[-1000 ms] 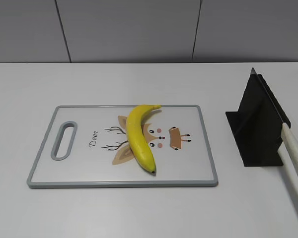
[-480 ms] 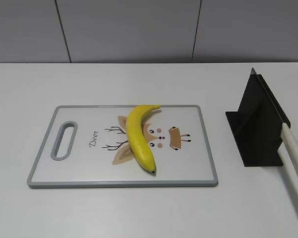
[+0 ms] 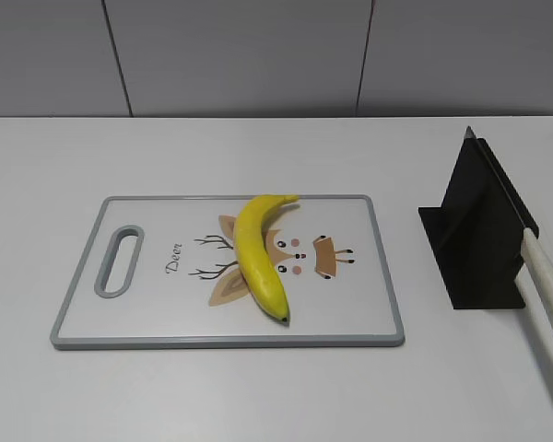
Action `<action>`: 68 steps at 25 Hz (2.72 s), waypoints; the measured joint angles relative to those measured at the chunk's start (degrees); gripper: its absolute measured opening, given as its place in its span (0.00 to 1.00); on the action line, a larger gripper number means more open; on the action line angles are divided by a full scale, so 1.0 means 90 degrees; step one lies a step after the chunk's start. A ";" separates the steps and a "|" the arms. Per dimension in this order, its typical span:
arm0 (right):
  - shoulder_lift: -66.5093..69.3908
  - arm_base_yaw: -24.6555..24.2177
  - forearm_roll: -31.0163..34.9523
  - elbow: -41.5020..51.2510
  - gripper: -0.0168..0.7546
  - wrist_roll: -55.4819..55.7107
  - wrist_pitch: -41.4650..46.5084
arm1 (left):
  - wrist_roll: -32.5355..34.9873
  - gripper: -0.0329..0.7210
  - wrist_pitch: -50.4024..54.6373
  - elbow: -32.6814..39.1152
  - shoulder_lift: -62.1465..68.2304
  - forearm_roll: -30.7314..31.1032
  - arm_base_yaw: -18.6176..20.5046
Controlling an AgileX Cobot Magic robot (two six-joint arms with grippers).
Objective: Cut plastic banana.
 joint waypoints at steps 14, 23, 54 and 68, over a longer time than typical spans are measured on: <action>0.0000 0.0000 -0.0005 0.0000 0.70 -0.0008 0.0000 | 0.0497 0.83 -0.0576 0.0201 0.0000 -0.0435 0.0000; 0.0000 0.0000 -0.0005 0.0000 0.70 -0.0008 0.0000 | 0.0675 0.82 0.0516 0.0024 0.0000 -0.0437 0.0000; 0.0000 -0.1078 0.0013 0.0007 0.70 0.0067 0.0000 | 0.0797 0.82 0.0777 0.0134 0.0000 -0.0430 0.0000; 0.0000 -0.1118 0.0013 0.0007 0.69 0.0073 0.0000 | 0.0545 0.82 0.0760 0.0134 0.0000 -0.0306 0.0586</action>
